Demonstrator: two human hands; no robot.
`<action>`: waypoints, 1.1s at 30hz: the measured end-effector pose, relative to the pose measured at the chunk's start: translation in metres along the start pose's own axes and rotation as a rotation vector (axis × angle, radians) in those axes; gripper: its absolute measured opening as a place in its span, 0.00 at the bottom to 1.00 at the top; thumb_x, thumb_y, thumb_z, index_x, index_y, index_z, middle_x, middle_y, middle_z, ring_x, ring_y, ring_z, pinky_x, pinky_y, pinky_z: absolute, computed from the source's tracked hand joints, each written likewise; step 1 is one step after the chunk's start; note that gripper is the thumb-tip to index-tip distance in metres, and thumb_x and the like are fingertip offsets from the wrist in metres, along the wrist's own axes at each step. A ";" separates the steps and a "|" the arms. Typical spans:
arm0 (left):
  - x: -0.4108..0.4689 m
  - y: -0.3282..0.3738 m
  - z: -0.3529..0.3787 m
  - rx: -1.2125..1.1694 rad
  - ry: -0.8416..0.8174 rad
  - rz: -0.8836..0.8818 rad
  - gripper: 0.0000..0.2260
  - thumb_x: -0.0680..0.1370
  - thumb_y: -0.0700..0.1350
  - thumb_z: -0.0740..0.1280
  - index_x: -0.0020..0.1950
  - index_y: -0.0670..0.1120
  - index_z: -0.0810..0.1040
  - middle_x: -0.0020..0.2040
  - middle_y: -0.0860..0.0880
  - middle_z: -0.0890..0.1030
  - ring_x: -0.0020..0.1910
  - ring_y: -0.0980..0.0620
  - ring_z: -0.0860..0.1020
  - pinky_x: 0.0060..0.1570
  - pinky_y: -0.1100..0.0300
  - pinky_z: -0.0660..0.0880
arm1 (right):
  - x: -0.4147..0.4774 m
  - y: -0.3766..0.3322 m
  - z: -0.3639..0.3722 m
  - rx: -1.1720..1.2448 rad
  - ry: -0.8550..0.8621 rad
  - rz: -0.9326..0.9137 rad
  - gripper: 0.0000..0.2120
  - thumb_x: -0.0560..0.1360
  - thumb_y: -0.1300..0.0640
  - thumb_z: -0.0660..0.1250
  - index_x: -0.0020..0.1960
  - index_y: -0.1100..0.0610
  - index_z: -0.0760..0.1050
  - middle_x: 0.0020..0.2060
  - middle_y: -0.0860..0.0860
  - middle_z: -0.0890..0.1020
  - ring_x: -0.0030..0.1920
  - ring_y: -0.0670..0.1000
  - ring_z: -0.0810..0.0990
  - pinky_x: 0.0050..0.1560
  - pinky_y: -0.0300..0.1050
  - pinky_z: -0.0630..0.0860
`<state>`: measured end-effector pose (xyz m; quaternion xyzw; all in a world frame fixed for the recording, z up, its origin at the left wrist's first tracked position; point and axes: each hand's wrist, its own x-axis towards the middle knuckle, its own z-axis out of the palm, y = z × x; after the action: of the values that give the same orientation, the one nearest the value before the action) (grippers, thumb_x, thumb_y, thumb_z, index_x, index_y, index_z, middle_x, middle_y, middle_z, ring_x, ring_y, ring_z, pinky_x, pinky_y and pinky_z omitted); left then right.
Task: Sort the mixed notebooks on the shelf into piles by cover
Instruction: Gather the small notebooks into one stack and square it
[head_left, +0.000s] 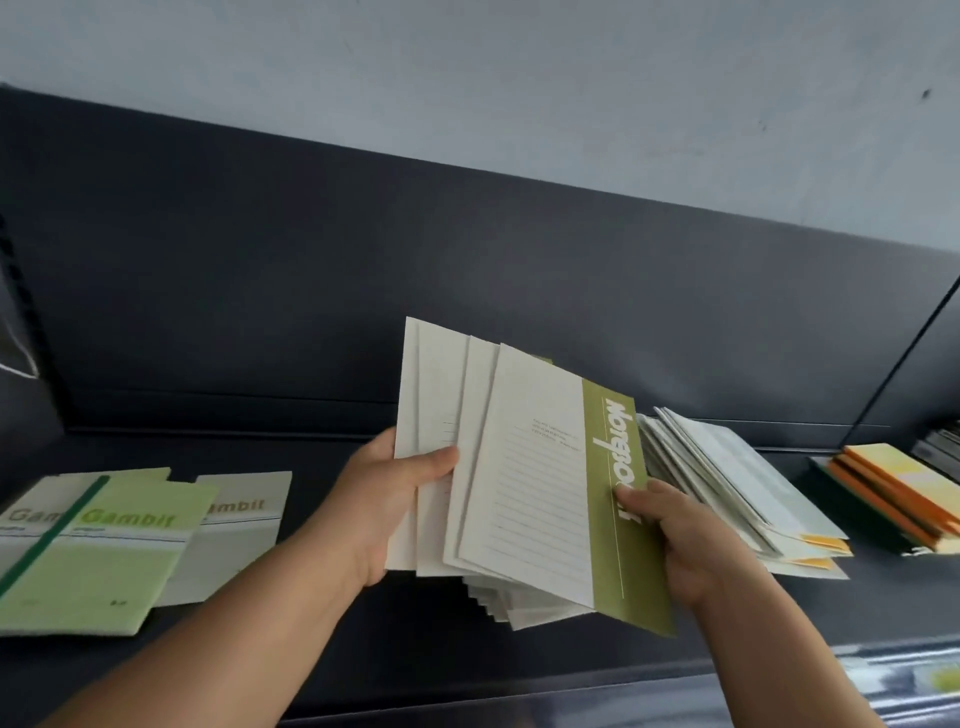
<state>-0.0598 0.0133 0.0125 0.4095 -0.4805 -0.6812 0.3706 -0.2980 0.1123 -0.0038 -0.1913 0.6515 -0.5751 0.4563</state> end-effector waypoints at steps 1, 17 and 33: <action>0.002 -0.003 0.009 -0.003 0.005 0.001 0.11 0.75 0.43 0.72 0.57 0.50 0.81 0.46 0.50 0.87 0.49 0.46 0.84 0.52 0.46 0.79 | 0.003 -0.004 -0.007 -0.018 0.003 -0.007 0.04 0.78 0.63 0.66 0.53 0.61 0.76 0.39 0.58 0.87 0.34 0.57 0.86 0.32 0.51 0.81; 0.041 -0.065 0.074 0.824 -0.035 0.004 0.36 0.79 0.60 0.60 0.79 0.51 0.46 0.78 0.52 0.49 0.79 0.49 0.51 0.73 0.53 0.55 | 0.063 0.012 -0.005 -1.160 -0.080 -0.224 0.38 0.76 0.37 0.62 0.79 0.48 0.50 0.77 0.51 0.61 0.73 0.60 0.65 0.70 0.62 0.68; 0.016 -0.030 -0.059 1.249 0.238 0.060 0.39 0.79 0.64 0.56 0.80 0.51 0.39 0.80 0.49 0.39 0.79 0.49 0.39 0.77 0.50 0.46 | 0.012 0.025 0.138 -1.498 -0.172 -0.612 0.33 0.81 0.39 0.52 0.81 0.50 0.46 0.81 0.51 0.44 0.80 0.57 0.41 0.78 0.59 0.43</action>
<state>-0.0151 -0.0137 -0.0318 0.6076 -0.7541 -0.2117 0.1315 -0.1854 0.0300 -0.0206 -0.6589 0.7450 -0.0693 0.0781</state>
